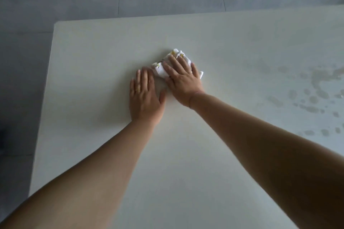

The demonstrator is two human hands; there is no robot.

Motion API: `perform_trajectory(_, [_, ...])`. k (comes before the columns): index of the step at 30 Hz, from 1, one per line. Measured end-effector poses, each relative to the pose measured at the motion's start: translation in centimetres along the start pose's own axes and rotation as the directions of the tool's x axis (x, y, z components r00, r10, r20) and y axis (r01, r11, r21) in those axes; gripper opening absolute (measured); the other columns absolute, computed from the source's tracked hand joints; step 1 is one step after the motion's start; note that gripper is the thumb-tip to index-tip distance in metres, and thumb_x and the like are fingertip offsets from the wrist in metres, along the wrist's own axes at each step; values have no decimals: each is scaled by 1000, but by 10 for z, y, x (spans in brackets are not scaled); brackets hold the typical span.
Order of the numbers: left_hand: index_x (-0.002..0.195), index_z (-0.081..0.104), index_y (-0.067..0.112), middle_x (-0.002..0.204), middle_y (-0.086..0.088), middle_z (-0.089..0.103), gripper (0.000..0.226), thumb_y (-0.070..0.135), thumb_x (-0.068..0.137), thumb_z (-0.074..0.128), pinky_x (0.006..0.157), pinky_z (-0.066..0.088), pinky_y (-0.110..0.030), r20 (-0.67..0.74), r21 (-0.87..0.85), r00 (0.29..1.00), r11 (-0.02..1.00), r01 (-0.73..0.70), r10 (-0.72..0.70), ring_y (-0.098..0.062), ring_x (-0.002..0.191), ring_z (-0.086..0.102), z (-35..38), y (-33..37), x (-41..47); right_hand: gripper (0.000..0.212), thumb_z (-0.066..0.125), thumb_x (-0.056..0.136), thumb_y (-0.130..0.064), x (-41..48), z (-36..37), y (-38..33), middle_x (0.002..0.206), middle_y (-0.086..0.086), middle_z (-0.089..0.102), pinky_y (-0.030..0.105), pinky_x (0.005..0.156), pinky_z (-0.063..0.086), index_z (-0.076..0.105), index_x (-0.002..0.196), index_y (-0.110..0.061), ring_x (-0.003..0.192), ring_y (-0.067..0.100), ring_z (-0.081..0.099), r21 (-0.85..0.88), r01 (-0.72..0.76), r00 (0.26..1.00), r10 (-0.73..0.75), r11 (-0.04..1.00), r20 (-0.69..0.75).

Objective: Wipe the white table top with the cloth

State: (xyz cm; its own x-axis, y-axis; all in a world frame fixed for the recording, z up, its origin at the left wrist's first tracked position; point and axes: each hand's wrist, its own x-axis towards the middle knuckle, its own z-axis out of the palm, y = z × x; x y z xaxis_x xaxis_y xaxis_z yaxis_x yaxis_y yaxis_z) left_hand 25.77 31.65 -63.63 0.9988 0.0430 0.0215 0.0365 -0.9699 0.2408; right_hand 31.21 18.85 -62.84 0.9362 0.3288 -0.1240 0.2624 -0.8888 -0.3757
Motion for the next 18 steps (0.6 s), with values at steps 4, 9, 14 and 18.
perform_trajectory(4, [148,18,5,158,-12,14,67,39,95,40,118,7,-39,2,42,1000,999,12,-12,-25,146,10,7,-2,-1,50,26,100,-43,4,-25,65,159,-7,5,41,115,-3,17,148,-35,146,14,-2,0,-135,988,135,991,-74])
perform_trajectory(9, [149,16,4,158,-12,13,68,41,95,36,118,6,-38,11,67,999,997,41,-42,-25,146,10,7,1,-1,50,27,99,-40,23,-24,46,160,-4,3,46,116,-5,20,148,-33,146,19,-4,112,-487,856,499,866,-135])
perform_trajectory(14, [143,31,0,149,-20,34,67,43,92,27,116,19,-43,-6,97,1000,995,7,-7,-32,141,28,3,3,-1,51,26,99,-40,29,9,-26,159,-6,2,42,114,-10,18,148,-33,146,16,-7,27,-15,1000,15,1000,-5])
perform_trajectory(18, [147,23,3,155,-13,22,72,47,90,19,118,9,-38,-1,63,999,997,40,-40,-25,145,16,4,1,-1,51,29,100,-40,42,-9,23,159,-6,6,39,115,-3,18,148,-32,146,16,0,-26,44,998,-45,999,-39])
